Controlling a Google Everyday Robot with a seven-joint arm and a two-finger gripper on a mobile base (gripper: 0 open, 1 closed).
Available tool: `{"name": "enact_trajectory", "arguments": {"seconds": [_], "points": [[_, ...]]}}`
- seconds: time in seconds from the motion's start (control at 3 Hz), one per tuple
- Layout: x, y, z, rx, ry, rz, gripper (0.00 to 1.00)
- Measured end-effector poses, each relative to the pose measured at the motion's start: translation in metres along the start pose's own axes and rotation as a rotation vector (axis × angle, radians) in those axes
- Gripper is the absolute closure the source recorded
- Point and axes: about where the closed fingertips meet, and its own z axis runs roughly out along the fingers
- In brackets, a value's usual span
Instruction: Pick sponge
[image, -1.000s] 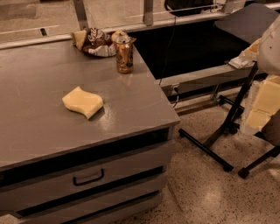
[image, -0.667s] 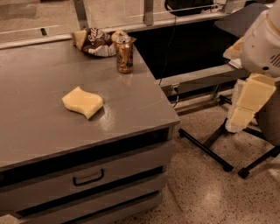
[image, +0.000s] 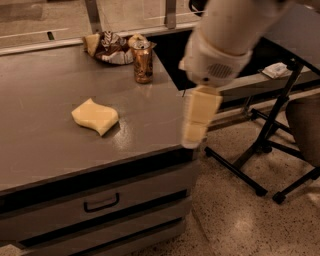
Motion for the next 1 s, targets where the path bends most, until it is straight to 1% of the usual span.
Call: {"name": "enact_trajectory", "arguments": {"seconds": [0.33,0.67,1.0], "points": [[-0.081,-0.017,0.047,-0.040,-0.027,-0.076,0.00],[-0.132,-0.034,0.100,-0.096,-0.071,-0.059,0.00],[-0.153,-0.042,0.123,-0.116,-0.087,-0.037,0.00]]}}
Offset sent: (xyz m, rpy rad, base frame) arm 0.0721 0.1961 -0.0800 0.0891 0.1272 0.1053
